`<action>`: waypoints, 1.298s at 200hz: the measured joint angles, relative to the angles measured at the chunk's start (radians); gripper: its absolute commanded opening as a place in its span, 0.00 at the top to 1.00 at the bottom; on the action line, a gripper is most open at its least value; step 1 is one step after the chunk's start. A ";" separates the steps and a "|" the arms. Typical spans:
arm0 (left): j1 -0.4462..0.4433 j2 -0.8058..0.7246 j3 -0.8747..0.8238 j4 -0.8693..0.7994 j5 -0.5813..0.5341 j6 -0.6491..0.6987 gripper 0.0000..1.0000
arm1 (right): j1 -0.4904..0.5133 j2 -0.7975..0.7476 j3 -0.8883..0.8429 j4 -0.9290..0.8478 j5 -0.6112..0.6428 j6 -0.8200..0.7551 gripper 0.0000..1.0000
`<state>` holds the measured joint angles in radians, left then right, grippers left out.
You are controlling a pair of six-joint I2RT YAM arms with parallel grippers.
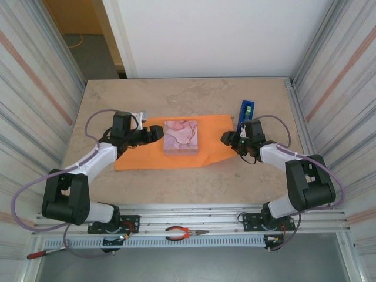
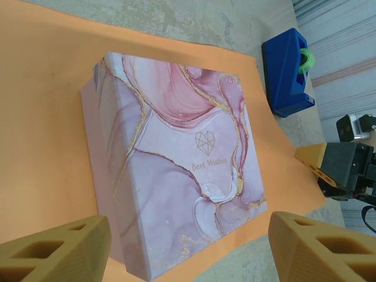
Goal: Wrap the gift box in paper
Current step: First fold the wrapping paper around the gift box.
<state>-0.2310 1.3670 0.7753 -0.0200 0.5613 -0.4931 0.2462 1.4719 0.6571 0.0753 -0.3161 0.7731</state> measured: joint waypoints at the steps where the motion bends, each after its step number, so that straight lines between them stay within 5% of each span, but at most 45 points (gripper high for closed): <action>1: 0.000 0.000 0.000 0.000 0.000 0.000 0.28 | 0.000 0.000 -0.001 0.001 0.000 0.000 0.38; 104: 0.000 0.000 -0.002 0.002 0.019 -0.001 0.28 | -0.006 -0.101 -0.087 -0.060 0.003 -0.011 0.58; 122: 0.000 0.000 -0.002 0.002 0.021 -0.002 0.28 | -0.006 -0.129 -0.087 -0.080 0.005 -0.024 0.70; 148: 0.000 0.000 0.001 0.000 0.023 -0.003 0.28 | -0.005 -0.143 -0.084 -0.105 0.000 -0.026 1.00; 259: -0.072 0.014 0.158 -0.026 0.024 -0.034 0.29 | 0.244 -0.108 0.245 -0.250 0.008 -0.076 1.00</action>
<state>-0.3031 1.3808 0.9333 -0.0460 0.5858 -0.5274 0.4904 1.3636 0.9024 -0.1745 -0.3084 0.6968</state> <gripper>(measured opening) 0.715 0.062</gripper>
